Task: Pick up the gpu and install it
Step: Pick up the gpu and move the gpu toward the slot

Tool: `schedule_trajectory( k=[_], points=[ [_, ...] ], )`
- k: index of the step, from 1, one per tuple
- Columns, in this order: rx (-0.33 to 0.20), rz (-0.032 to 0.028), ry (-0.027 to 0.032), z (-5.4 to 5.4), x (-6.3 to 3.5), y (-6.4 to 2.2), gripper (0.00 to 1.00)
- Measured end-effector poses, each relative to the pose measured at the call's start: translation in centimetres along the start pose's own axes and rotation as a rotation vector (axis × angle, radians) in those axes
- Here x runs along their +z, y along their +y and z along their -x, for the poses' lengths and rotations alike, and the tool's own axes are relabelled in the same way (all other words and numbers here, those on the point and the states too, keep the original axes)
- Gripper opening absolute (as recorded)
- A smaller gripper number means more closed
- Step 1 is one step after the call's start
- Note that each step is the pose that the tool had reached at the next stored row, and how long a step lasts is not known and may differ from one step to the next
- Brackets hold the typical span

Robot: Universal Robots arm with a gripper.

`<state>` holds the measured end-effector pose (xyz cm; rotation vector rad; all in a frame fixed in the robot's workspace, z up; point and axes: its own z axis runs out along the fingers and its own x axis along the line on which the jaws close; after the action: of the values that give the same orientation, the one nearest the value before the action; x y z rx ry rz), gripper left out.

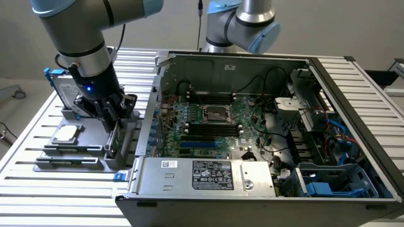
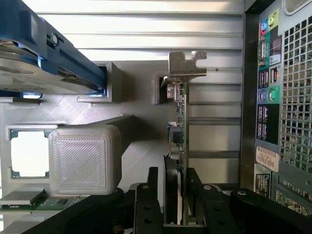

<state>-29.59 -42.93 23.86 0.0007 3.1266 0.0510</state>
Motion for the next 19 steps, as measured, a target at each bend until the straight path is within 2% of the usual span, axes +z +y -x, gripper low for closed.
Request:
schedule_trajectory(
  k=[3,4,5,15,19],
  points=[
    [-0.004,0.0004,-0.0007,0.00,0.01,0.00,0.34],
    [-0.005,0.0004,-0.0007,0.00,0.01,0.00,0.27],
    [-0.005,0.0003,-0.0006,0.00,0.01,0.00,0.26],
    [-0.005,0.0004,-0.0008,0.00,0.01,0.00,0.26],
    [-0.005,0.0030,-0.0027,-0.01,-0.13,0.01,0.26]
  ],
)
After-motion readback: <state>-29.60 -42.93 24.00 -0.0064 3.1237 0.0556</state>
